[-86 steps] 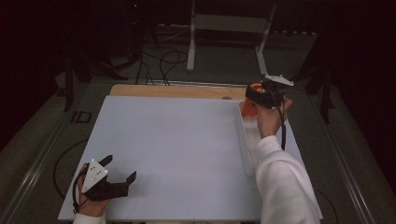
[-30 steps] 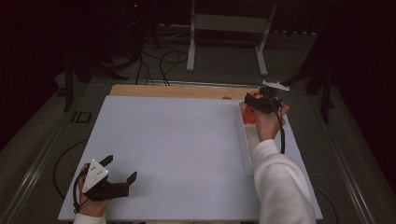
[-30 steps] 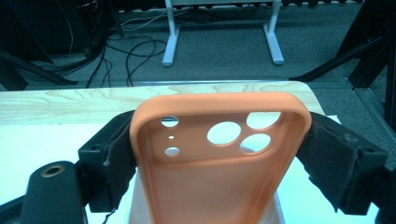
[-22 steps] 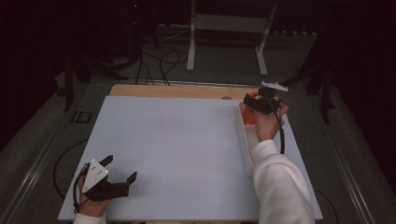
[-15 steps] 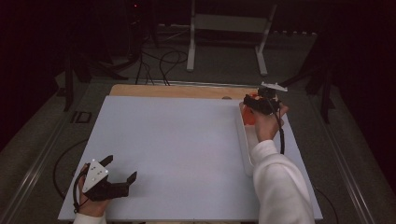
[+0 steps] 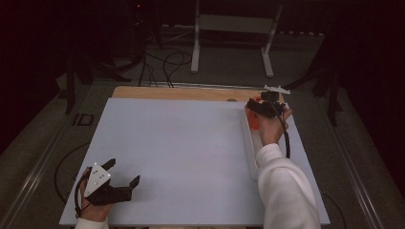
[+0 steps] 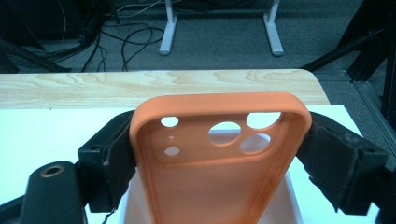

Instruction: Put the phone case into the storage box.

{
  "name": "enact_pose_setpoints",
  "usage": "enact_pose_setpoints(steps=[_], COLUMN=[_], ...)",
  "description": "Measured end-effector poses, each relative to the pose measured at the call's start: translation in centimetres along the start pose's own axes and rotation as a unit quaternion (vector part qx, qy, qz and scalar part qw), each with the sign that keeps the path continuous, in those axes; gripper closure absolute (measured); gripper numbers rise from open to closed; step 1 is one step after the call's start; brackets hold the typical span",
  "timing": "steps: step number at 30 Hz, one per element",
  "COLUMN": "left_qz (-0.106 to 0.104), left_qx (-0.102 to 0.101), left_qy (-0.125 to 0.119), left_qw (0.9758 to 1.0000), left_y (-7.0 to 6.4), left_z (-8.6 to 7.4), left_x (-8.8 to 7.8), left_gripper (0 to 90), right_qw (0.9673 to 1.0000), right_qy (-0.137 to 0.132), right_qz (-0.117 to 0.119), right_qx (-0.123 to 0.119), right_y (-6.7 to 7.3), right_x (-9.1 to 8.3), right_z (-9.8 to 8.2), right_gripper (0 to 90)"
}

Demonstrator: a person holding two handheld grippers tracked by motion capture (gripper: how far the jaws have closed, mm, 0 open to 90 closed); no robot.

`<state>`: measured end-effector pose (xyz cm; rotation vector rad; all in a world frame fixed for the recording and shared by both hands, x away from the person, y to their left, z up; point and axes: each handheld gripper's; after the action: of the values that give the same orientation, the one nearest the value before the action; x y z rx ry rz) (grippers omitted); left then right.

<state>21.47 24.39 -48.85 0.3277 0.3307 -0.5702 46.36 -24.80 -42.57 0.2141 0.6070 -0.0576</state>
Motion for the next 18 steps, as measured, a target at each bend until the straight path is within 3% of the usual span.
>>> enact_pose_setpoints(steps=[18], left_qz=[0.0], left_qx=[-0.001], left_qy=[-0.001], left_qw=[1.0], left_y=[0.0], left_z=[-0.02], left_x=[0.09], left_gripper=[0.2], right_qw=[1.0], right_qy=[-0.002], right_qz=[-0.004], right_qx=[-0.003], right_y=[0.19], right_x=[0.49], right_z=[-0.14], right_gripper=[16.2])
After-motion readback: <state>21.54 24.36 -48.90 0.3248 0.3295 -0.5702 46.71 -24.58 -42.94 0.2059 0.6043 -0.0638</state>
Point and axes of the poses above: each handheld gripper's, and its own axes: x roughly forward along the jaws, z roughly out of its top, y roughly to its left, and after that the axes turned 12 degrees about x, right-handed
